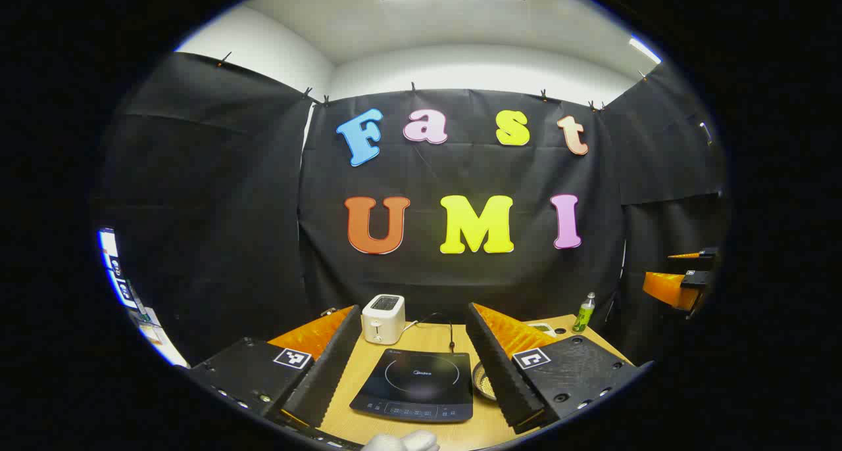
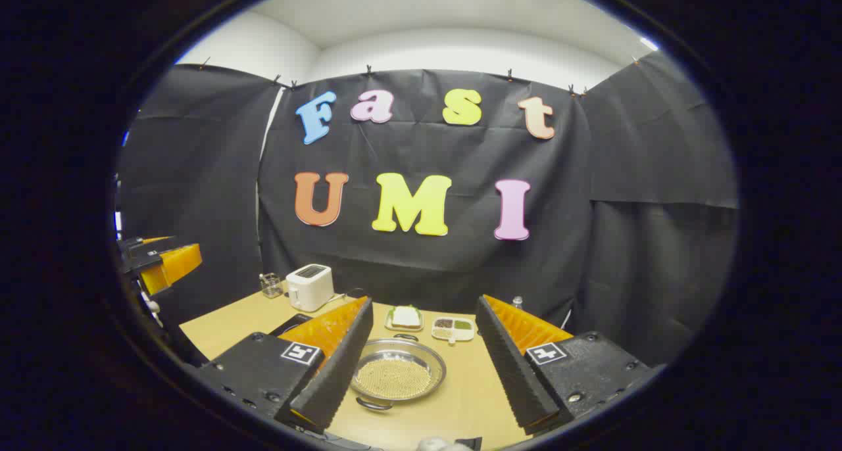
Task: First push the handle of the pot to place it horizontally, then grasp the pot with both hands and set it on the induction cooktop.
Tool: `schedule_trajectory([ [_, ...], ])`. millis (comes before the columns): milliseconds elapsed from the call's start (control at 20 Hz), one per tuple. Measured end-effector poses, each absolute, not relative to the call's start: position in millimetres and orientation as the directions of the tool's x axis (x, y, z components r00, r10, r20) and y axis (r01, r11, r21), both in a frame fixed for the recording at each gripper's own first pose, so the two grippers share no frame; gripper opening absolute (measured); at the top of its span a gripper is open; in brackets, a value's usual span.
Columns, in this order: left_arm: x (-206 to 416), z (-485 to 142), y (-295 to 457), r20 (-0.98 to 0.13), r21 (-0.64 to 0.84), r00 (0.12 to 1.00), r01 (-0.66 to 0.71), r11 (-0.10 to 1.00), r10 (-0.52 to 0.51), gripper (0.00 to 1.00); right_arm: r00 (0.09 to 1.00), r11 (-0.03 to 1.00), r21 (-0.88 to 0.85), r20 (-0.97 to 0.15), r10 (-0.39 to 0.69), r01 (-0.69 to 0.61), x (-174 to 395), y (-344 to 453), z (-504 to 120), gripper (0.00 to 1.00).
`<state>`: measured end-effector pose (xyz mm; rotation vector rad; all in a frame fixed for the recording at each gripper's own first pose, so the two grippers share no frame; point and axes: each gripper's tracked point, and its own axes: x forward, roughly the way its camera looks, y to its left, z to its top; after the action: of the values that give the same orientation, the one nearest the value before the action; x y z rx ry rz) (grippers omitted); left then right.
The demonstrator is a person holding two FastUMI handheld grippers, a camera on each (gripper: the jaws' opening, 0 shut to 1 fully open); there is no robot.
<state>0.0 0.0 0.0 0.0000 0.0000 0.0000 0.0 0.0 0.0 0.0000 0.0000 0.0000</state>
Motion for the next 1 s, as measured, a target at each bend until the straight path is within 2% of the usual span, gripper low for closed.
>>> schedule_trajectory([
  [150,0,4,-6,0.009,0.008,1.0,0.016,1.0,-0.016,0.95,1.0,1.0,0.003,0.015,-0.02,0.02,-4,-8,4,0.99],
  [200,0,3,-7,0.006,0.009,1.0,0.021,1.0,-0.021,0.84,1.0,1.0,0.003,0.015,-0.02,0.02,-6,-9,4,0.97],
  [250,1,2,-10,0.004,0.008,1.0,0.027,1.0,-0.027,0.84,1.0,1.0,0.003,0.013,-0.023,0.023,-7,-9,3,0.97],
  [300,0,2,-12,0.003,0.009,1.0,0.031,0.999,-0.031,0.95,1.0,1.0,0.003,0.011,-0.028,0.028,-9,-10,2,0.99],
  [800,0,-1,-13,-0.003,0.025,0.998,0.055,0.998,-0.055,0.95,0.999,0.999,0.007,0.005,-0.05,0.05,-12,-7,1,0.97],
  [850,1,-1,-12,-0.003,0.025,0.998,0.057,0.998,-0.057,0.84,0.999,0.999,0.008,0.005,-0.05,0.05,-11,-7,0,0.97],
  [900,1,-2,-11,-0.004,0.026,0.998,0.058,0.998,-0.058,0.95,0.999,0.999,0.007,0.003,-0.051,0.051,-12,-6,-1,0.97],
  [950,1,-1,-9,-0.004,0.026,0.998,0.058,0.998,-0.058,0.95,0.999,0.999,0.007,0.001,-0.052,0.052,-11,-5,-2,0.99],
  [1000,1,-1,-8,-0.005,0.026,0.998,0.059,0.998,-0.059,0.84,0.999,0.999,0.008,-0.002,-0.052,0.052,-10,-4,-4,0.97],
])
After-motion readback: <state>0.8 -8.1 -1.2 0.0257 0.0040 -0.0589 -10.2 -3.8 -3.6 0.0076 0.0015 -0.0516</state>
